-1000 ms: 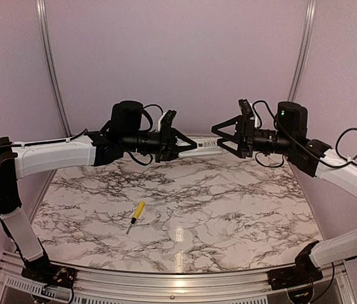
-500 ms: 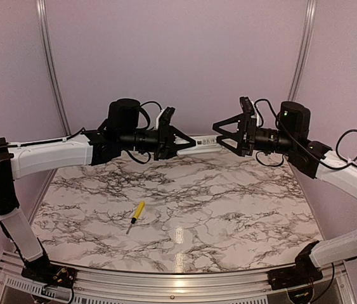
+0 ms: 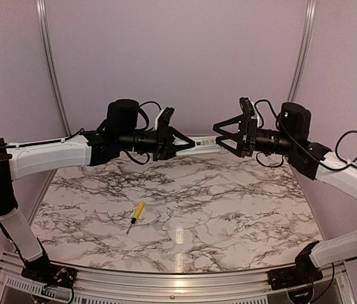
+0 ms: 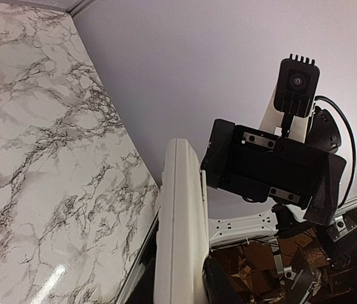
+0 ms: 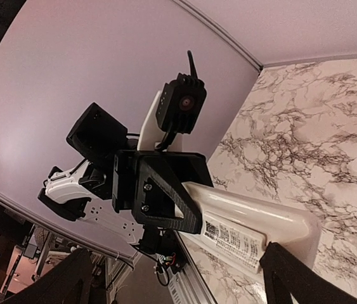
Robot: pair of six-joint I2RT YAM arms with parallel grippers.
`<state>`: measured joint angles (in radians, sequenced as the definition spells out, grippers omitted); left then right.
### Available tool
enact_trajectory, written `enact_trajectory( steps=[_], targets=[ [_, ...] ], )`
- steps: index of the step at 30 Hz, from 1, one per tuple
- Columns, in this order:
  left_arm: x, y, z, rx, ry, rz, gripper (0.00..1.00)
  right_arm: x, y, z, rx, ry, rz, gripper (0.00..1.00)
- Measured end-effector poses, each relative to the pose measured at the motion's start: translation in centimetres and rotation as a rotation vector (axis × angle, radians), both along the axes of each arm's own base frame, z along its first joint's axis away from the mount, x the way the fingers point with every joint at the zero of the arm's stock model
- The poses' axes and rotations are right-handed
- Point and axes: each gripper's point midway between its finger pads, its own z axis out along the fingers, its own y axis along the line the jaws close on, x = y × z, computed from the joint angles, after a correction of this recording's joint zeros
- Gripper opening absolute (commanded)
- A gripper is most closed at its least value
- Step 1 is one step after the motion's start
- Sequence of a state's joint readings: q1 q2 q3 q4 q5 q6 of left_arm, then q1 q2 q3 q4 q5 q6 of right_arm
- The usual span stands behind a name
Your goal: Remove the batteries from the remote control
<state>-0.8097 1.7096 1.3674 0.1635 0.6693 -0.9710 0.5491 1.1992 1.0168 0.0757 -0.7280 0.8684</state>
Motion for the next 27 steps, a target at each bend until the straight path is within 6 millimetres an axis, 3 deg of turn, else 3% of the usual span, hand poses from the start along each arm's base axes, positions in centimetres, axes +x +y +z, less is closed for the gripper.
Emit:
enact_trajectory(
  steps=[27],
  targets=[
    [-0.77, 0.67, -0.51, 0.003, -0.015, -0.010, 0.00, -0.93, 0.32, -0.38, 0.023, 0.015, 0.058, 0.92]
  ],
)
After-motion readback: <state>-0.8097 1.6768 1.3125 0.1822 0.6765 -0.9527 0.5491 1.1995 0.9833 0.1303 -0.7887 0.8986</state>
